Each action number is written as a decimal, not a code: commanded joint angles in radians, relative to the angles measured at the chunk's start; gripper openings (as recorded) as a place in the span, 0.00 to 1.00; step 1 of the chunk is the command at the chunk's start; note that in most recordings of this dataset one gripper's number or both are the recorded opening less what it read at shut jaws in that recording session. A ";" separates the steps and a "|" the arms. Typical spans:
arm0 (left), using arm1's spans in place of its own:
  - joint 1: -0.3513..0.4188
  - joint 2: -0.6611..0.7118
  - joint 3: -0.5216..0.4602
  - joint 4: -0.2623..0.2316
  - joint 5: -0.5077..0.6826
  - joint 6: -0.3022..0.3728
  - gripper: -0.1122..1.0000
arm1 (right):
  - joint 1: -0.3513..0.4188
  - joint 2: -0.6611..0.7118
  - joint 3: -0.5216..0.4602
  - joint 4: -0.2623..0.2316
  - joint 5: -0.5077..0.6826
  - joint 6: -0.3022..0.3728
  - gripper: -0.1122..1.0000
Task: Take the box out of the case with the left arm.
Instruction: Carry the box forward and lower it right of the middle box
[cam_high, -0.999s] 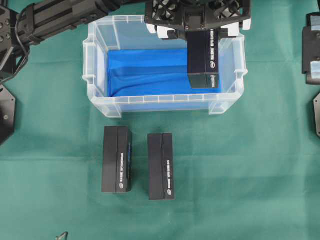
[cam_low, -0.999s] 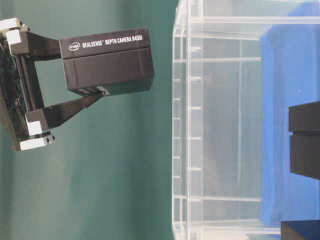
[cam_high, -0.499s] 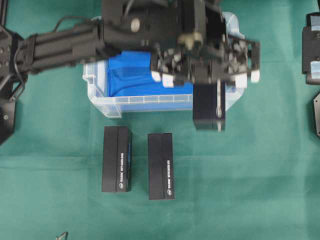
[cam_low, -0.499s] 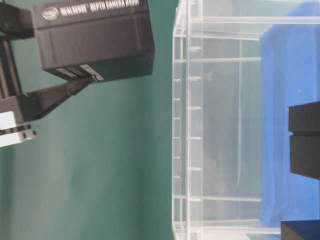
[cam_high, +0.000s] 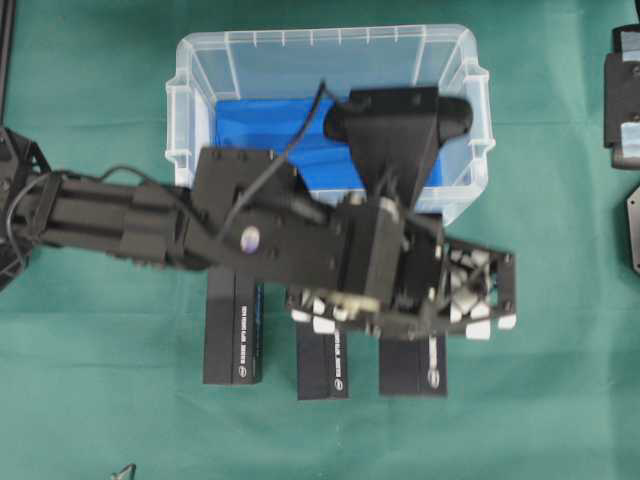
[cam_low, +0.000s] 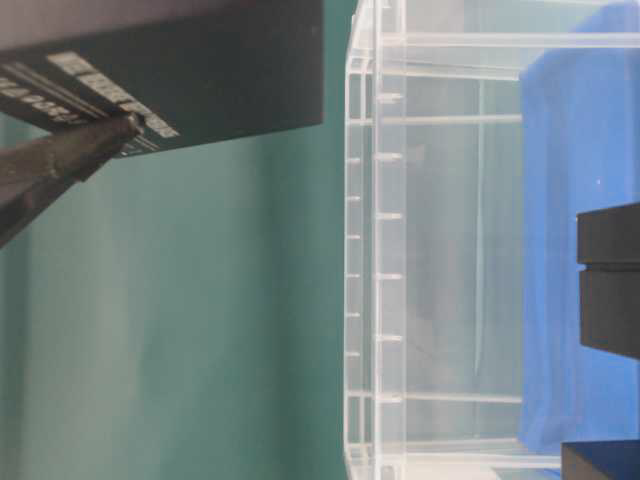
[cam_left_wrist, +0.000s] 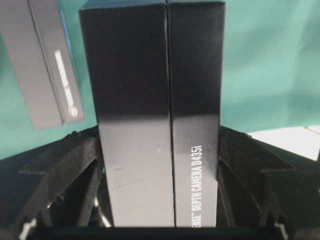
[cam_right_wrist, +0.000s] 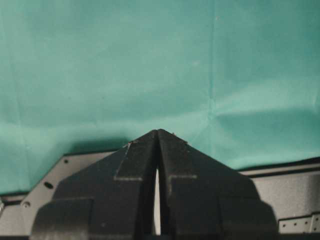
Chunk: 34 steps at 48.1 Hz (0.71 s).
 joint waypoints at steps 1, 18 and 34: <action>-0.003 -0.026 -0.017 0.017 -0.005 -0.003 0.67 | 0.000 -0.002 -0.011 0.000 -0.005 -0.002 0.10; 0.000 -0.032 0.011 0.031 -0.005 -0.003 0.67 | 0.002 -0.002 -0.011 0.002 0.000 0.000 0.10; -0.002 -0.055 0.172 0.031 -0.118 -0.005 0.67 | 0.002 -0.002 -0.009 0.003 -0.002 0.000 0.10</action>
